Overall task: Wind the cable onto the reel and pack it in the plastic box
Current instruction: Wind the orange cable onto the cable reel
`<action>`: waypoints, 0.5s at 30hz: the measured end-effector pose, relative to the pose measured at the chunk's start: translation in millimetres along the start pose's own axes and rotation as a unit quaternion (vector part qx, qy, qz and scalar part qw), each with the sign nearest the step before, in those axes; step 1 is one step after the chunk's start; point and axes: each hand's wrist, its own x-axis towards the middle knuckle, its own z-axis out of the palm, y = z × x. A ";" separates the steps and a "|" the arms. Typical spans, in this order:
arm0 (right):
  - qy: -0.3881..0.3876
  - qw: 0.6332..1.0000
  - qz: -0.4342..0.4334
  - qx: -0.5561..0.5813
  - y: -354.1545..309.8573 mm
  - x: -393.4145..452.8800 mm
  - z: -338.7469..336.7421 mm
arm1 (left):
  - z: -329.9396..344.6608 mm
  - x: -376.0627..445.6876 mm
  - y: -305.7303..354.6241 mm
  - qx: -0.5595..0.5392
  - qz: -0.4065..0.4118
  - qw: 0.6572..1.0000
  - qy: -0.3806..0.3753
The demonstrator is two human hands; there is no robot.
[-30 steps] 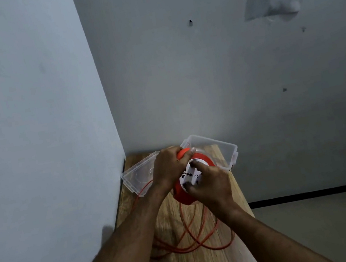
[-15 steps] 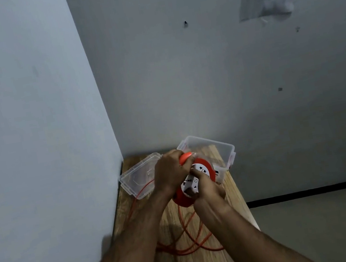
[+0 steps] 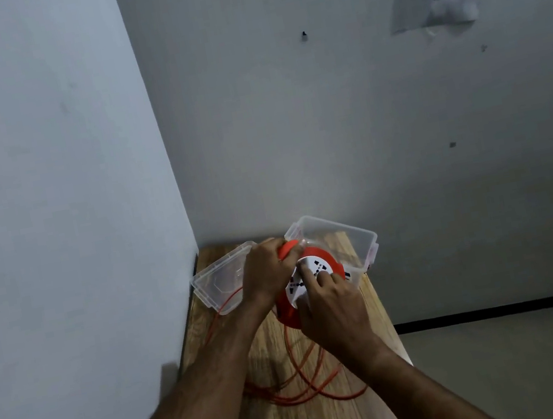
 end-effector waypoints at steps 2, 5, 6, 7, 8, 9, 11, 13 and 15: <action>-0.016 1.000 -0.006 0.002 -0.5 2.5 -3.4 | 1.4 -2.5 1.9 0.013 0.011 1.000 -0.017; -0.022 0.999 -0.006 0.034 -0.3 6.6 -8.3 | 1.6 -3.6 1.1 0.014 0.013 0.999 -0.027; -0.014 0.999 -0.004 0.044 1.2 7.6 -8.1 | 1.0 -3.7 1.2 0.012 0.010 0.999 -0.028; -0.013 0.998 0.008 0.054 0.9 8.6 -10.1 | 0.2 -3.4 1.0 0.010 0.007 1.000 -0.028; -0.011 0.998 0.023 0.063 1.1 9.4 -11.1 | -0.4 -2.9 0.3 0.010 0.005 1.000 -0.025; -0.010 0.997 0.039 0.072 -0.1 10.0 -12.9 | -1.6 -2.7 0.2 0.011 0.005 1.000 -0.021; 0.002 0.994 0.062 0.092 -1.7 11.6 -13.5 | -2.9 -1.5 0.0 0.018 0.006 1.000 -0.013; 0.011 0.986 0.096 0.137 -3.1 13.0 -13.5 | -3.6 0.0 -1.5 0.024 0.007 1.000 -0.010; 0.027 0.963 0.155 0.217 -3.7 12.9 -12.9 | -3.1 0.1 -2.6 0.021 0.003 1.000 -0.006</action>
